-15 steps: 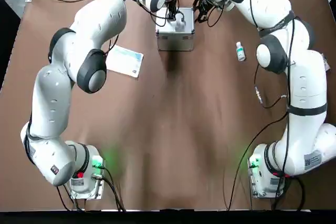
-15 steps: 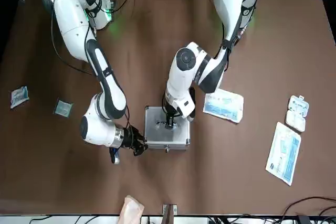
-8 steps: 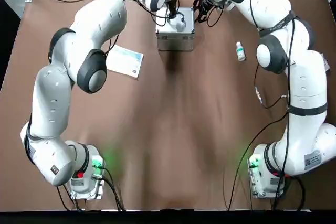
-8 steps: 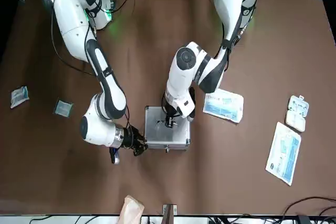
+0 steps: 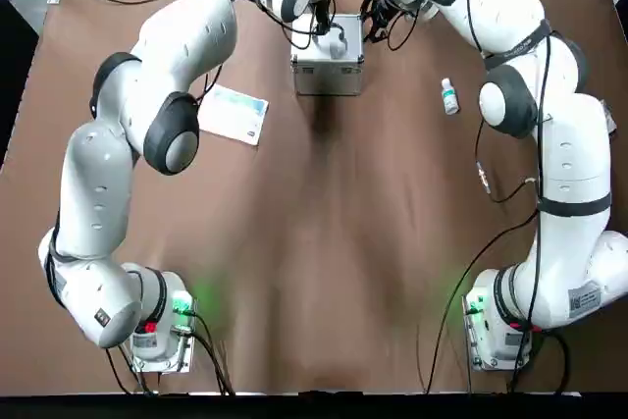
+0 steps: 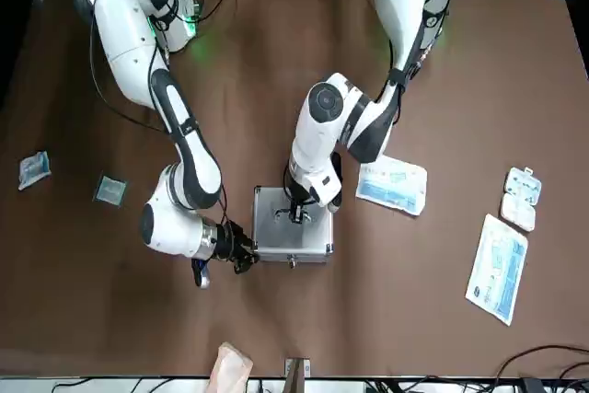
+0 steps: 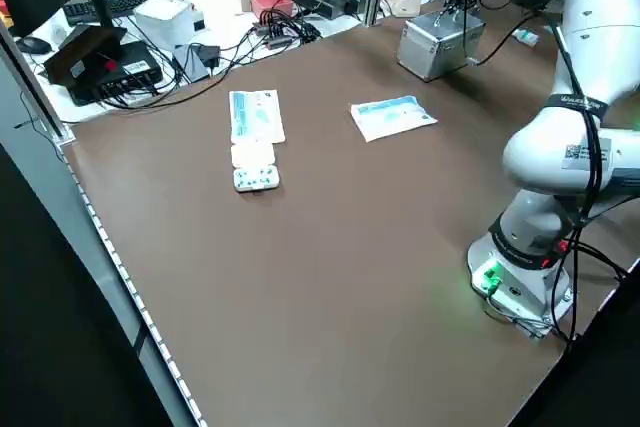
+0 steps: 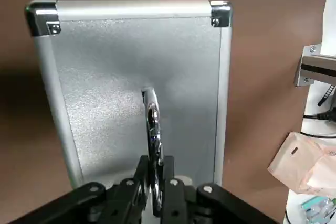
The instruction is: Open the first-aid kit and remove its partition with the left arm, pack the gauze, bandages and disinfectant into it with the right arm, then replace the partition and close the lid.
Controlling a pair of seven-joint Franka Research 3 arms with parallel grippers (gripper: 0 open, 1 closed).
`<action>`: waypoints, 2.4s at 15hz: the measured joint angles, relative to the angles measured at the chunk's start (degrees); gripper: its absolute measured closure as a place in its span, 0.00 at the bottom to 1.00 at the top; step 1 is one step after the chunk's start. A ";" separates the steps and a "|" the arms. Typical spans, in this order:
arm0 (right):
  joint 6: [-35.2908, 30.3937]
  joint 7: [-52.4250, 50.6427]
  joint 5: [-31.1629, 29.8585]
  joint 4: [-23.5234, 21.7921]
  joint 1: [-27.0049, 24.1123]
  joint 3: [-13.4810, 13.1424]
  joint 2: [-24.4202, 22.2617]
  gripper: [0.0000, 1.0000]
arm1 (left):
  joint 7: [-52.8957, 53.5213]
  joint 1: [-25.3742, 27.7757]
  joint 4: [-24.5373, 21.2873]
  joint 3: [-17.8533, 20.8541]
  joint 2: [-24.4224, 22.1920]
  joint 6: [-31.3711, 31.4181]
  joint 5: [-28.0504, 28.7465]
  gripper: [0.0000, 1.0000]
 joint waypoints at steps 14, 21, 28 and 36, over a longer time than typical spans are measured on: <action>-0.01 0.15 0.00 0.04 0.03 0.00 0.00 0.53 | -0.20 -0.13 0.21 -0.61 -2.56 -5.08 -0.11 0.87; -0.08 0.16 0.00 0.07 0.03 0.00 0.00 0.53 | -0.22 -0.46 1.26 -0.71 -3.14 -8.74 -0.11 0.87; -0.27 0.17 0.00 0.07 0.03 -0.02 0.00 0.53 | -0.26 -0.70 1.47 -1.53 -4.38 -12.95 -0.10 0.87; -0.39 0.20 0.00 0.07 0.03 -0.03 -0.01 0.53 | -0.05 -0.69 1.57 -2.73 -5.27 -16.87 -0.10 0.87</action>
